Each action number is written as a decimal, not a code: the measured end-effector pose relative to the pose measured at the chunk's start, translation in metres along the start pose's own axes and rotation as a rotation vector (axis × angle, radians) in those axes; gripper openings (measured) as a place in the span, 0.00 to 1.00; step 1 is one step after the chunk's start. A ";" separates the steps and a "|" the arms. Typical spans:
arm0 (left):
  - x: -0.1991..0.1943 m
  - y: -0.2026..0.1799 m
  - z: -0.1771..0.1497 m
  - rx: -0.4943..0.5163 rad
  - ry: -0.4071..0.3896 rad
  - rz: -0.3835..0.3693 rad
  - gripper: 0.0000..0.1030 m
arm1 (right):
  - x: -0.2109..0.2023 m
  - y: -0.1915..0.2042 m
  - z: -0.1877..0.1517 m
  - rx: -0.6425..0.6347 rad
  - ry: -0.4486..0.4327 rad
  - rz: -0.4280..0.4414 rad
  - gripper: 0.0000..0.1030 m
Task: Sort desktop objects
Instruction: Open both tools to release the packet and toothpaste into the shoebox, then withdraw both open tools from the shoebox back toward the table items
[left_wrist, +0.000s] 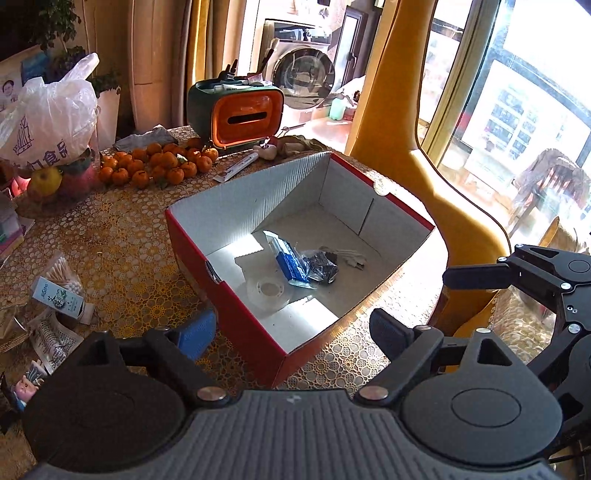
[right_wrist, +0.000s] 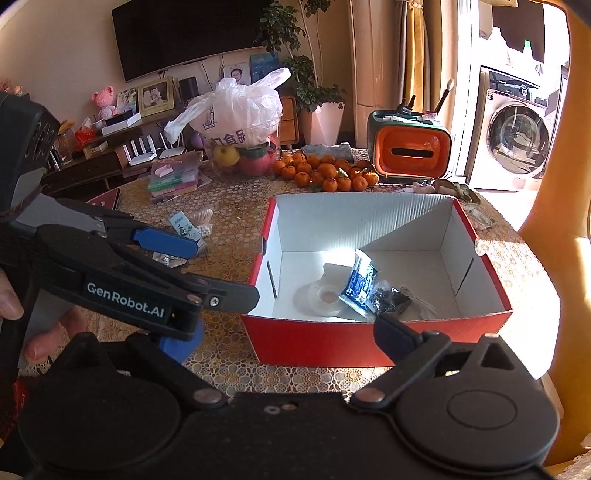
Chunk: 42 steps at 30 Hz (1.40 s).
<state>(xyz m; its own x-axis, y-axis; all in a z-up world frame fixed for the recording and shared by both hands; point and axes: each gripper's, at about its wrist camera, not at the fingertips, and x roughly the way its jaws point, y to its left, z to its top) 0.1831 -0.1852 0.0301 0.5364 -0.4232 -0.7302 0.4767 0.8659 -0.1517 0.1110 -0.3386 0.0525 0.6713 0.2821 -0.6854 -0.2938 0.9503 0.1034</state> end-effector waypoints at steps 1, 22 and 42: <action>-0.004 0.002 -0.002 -0.003 -0.007 0.001 0.90 | -0.001 0.003 0.000 -0.001 -0.004 0.003 0.98; -0.074 0.060 -0.046 -0.110 -0.093 0.099 1.00 | 0.020 0.085 -0.005 -0.135 0.010 0.106 0.98; -0.118 0.155 -0.090 -0.297 -0.193 0.264 1.00 | 0.057 0.130 0.012 -0.168 -0.047 0.165 0.98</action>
<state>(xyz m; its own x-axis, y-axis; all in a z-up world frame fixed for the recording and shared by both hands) 0.1314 0.0232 0.0326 0.7468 -0.1944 -0.6359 0.0998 0.9783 -0.1818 0.1192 -0.1970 0.0361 0.6343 0.4413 -0.6347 -0.5089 0.8564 0.0868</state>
